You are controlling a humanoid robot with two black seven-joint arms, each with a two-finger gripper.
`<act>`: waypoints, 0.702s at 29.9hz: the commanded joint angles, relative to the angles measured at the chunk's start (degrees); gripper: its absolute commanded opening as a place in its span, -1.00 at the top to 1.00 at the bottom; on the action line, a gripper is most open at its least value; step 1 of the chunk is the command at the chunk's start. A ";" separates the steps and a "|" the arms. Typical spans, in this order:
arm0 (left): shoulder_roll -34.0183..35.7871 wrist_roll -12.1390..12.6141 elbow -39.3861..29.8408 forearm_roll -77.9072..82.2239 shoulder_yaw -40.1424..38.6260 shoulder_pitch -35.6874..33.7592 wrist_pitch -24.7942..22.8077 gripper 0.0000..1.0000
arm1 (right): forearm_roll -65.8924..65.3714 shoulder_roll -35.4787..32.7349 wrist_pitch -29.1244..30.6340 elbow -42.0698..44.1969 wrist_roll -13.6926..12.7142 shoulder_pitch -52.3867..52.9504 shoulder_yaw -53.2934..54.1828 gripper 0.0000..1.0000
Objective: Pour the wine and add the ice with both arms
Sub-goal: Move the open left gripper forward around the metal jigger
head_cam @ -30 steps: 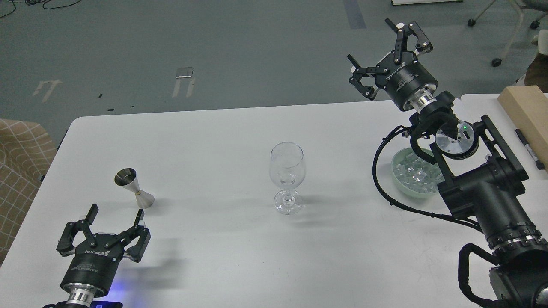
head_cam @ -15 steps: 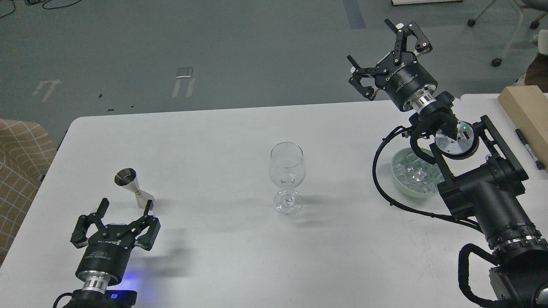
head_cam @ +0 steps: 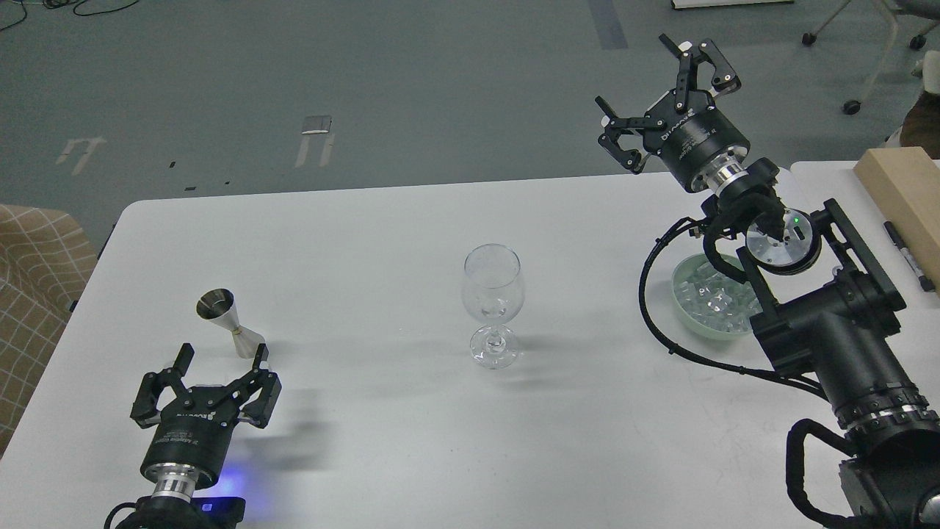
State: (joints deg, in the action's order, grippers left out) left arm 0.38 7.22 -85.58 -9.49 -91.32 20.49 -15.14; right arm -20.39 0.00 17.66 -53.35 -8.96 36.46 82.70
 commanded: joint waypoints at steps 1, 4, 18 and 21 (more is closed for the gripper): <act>0.06 -0.01 0.76 0.00 0.01 -0.88 0.11 -0.97 | -0.09 0.00 -0.09 -0.09 0.00 0.01 0.00 -1.00; 0.06 0.07 1.56 0.00 -0.08 -1.50 0.02 -0.97 | 0.00 0.00 -0.09 -0.09 0.00 0.01 0.00 -1.00; -0.03 -0.54 1.82 0.70 -0.08 -2.12 0.28 -0.97 | 0.00 0.00 -0.09 0.00 0.00 0.01 0.09 -1.00; -0.03 -0.45 1.74 0.79 -0.08 -2.64 1.94 -0.97 | 0.00 0.00 -0.09 0.00 0.00 0.01 0.09 -1.00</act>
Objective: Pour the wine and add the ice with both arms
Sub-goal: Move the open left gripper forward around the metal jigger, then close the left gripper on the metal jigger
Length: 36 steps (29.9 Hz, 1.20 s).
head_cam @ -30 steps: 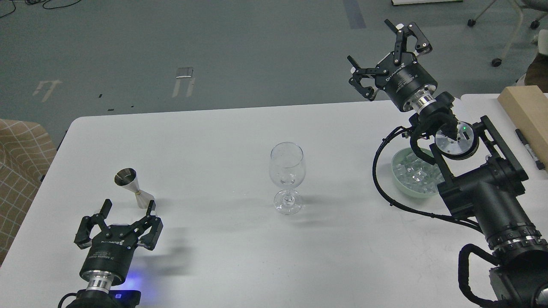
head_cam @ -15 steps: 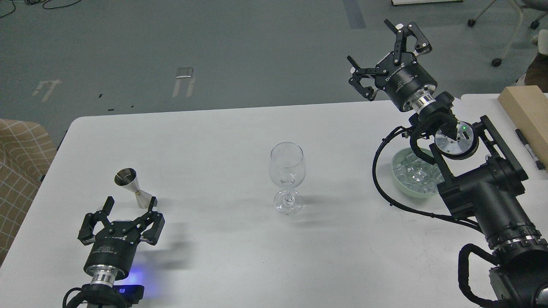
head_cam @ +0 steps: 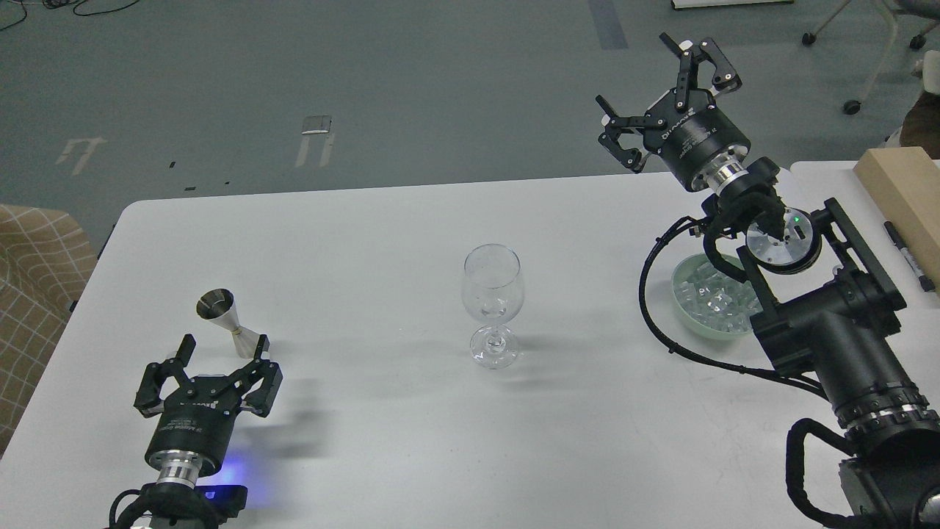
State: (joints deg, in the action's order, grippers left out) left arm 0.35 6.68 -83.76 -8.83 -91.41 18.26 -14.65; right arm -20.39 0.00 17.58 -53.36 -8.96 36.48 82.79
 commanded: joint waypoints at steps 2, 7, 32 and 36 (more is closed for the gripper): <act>0.09 0.09 -0.09 0.13 0.09 -0.60 2.43 -0.97 | 0.00 0.00 0.00 0.01 0.00 0.00 0.00 -1.00; 0.00 0.09 0.00 0.04 0.01 -1.30 3.93 -0.97 | -0.09 0.00 0.00 0.10 0.00 0.00 0.09 -1.00; 0.09 0.17 0.87 -0.75 -0.78 -5.61 11.22 -0.96 | 0.00 0.00 0.00 0.01 0.00 0.09 0.09 -1.00; 0.18 0.09 1.23 -0.66 -0.70 -6.05 11.57 -0.96 | 0.00 0.00 0.00 0.01 0.00 0.09 0.09 -1.00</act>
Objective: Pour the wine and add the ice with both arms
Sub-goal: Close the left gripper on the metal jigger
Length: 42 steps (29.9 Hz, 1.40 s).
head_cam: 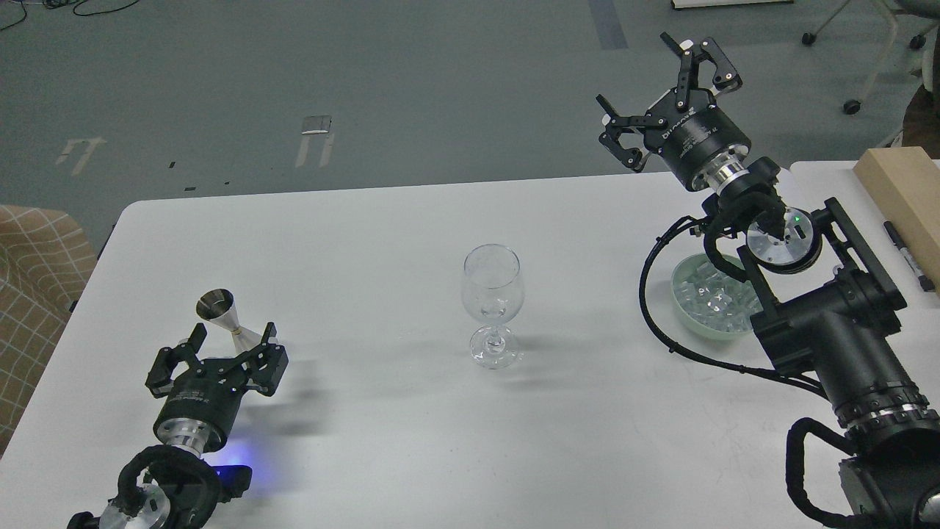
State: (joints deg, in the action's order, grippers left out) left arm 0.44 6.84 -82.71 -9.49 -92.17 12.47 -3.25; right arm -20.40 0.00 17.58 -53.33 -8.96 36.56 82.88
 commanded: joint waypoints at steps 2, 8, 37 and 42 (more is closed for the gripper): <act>0.09 -0.07 0.27 0.00 -0.03 -0.52 0.53 -0.96 | 0.01 0.00 0.00 -0.02 0.00 0.00 0.00 -1.00; 0.09 -0.86 0.27 0.18 -0.12 -0.96 2.73 -0.96 | 0.01 0.00 0.00 -0.02 0.00 0.00 0.00 -1.00; 0.26 -3.50 2.12 0.35 -0.21 -4.39 2.99 -0.93 | 0.01 0.00 0.00 -0.02 0.00 -0.17 -0.09 -1.00; 0.26 -2.89 2.12 0.35 -0.21 -4.30 2.90 -0.97 | -0.08 0.00 0.00 -0.02 0.00 -0.17 -0.09 -1.00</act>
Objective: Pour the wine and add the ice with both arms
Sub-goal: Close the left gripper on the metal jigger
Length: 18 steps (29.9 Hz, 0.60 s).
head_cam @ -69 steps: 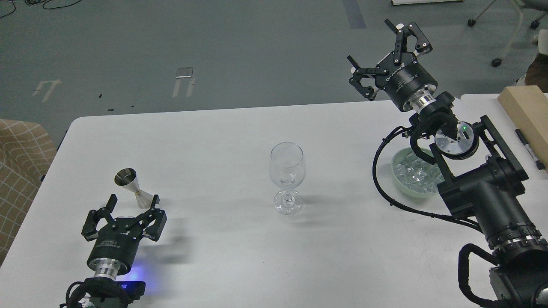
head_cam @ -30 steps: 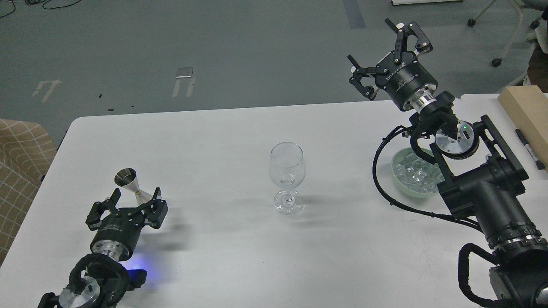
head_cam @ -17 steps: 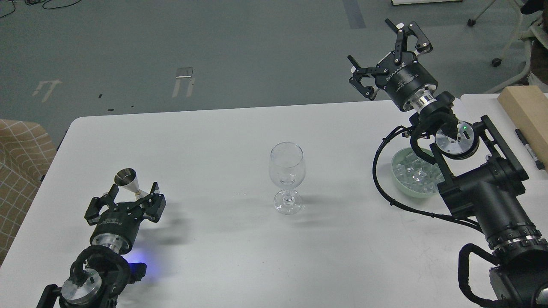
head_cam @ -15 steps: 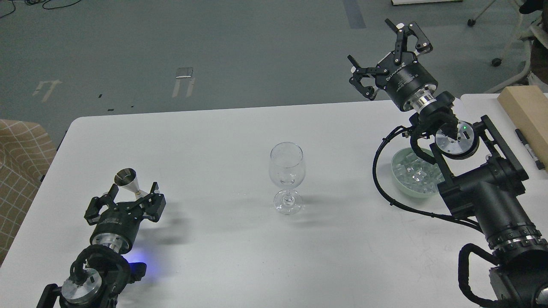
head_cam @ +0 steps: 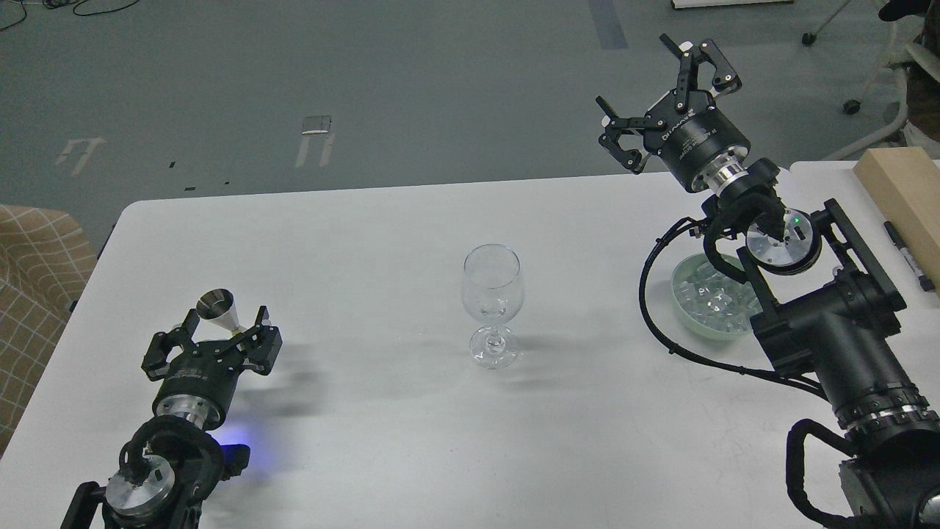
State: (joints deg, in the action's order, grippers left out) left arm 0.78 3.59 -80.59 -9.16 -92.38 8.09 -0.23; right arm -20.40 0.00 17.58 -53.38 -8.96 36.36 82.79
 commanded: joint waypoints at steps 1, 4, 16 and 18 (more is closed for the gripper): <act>0.01 0.37 0.00 0.11 0.09 0.08 -0.12 -0.97 | 0.01 0.00 0.00 0.03 0.00 0.03 0.00 -1.00; 0.01 0.28 0.00 0.20 0.18 0.08 0.05 -0.97 | 0.01 0.00 0.00 0.03 0.00 0.03 0.00 -1.00; 0.01 -0.51 2.11 0.20 0.09 -0.62 0.14 -0.91 | -0.08 0.00 0.00 0.12 0.00 0.03 0.00 -1.00; 0.01 -0.51 2.11 0.20 0.09 -0.62 0.14 -0.90 | -0.07 0.00 0.00 0.12 0.00 0.03 0.00 -1.00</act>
State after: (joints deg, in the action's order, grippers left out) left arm 0.82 3.14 -78.49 -9.00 -92.26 7.52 0.04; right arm -20.45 0.00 17.58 -53.28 -8.96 36.36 82.79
